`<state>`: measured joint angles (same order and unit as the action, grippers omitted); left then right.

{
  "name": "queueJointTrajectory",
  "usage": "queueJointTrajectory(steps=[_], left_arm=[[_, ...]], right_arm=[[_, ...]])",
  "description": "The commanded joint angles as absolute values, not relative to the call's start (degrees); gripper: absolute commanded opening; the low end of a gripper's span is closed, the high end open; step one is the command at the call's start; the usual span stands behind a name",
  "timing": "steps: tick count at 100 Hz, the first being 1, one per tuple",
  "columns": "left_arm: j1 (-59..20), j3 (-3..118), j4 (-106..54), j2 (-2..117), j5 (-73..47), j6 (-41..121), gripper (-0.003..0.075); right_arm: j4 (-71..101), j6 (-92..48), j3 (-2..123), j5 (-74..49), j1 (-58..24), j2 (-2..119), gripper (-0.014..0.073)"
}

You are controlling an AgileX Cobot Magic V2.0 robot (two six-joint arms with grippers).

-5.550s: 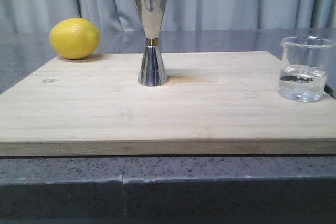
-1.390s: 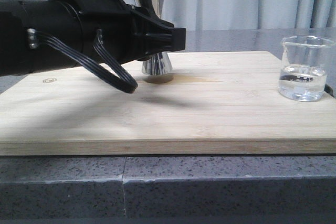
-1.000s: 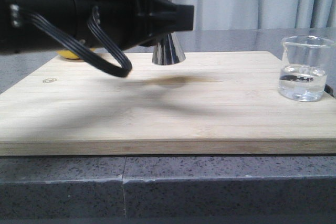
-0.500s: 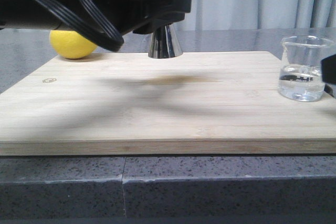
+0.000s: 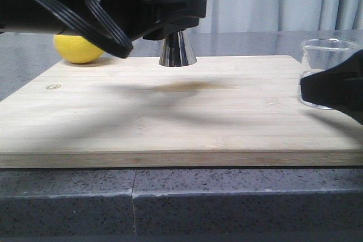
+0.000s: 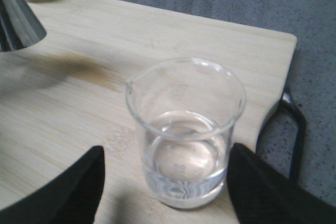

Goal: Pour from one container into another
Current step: 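Reach the right gripper to the glass beaker and grasp it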

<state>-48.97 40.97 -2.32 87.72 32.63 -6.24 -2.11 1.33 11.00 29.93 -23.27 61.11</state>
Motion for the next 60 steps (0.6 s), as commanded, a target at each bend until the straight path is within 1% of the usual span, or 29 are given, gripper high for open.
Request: queueJointTrajectory(steps=[1,60], left_arm=[[-49.4,42.8,-2.2,85.2,37.4,-6.7,-0.0019],[-49.4,42.8,-2.2,85.2,37.4,-6.7,-0.0019]], right_arm=[[-3.0,0.8,12.4,37.2,-23.5,62.2,0.0449],[-2.4,-5.9,12.4,49.3,-23.5,68.9,0.0449]])
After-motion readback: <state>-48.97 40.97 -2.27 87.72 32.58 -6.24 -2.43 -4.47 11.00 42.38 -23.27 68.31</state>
